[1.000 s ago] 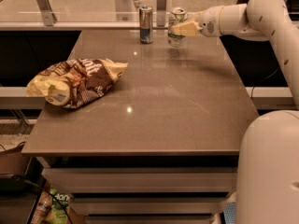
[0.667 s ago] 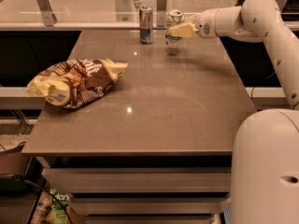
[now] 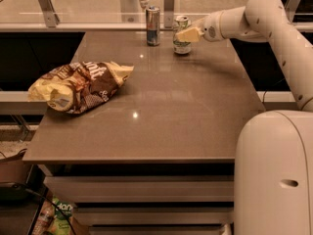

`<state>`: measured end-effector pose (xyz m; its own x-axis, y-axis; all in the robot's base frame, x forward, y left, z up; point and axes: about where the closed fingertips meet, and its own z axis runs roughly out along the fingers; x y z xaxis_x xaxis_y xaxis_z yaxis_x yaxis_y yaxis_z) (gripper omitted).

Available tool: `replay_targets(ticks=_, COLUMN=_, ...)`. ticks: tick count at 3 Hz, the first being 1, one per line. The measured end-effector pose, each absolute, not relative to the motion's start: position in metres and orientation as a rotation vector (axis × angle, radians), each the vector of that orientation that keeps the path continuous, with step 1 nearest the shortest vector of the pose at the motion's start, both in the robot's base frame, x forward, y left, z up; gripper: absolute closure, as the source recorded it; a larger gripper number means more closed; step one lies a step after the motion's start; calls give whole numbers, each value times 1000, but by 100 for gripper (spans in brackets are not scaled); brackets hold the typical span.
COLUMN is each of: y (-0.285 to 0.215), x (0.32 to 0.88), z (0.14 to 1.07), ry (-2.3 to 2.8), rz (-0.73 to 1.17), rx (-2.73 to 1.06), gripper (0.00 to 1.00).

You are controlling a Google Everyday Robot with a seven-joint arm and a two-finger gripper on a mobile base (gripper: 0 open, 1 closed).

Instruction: Move 7up can near redbull can

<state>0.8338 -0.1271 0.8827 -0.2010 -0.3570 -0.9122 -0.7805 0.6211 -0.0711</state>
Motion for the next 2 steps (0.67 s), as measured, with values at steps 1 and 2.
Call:
replay_targets(ticks=1, y=-126, x=838, z=872, ry=1820, rz=493, rx=-919, gripper=100)
replay_targets(ticks=2, y=-123, x=838, z=871, ry=1820, rz=499, rx=-923, gripper=82)
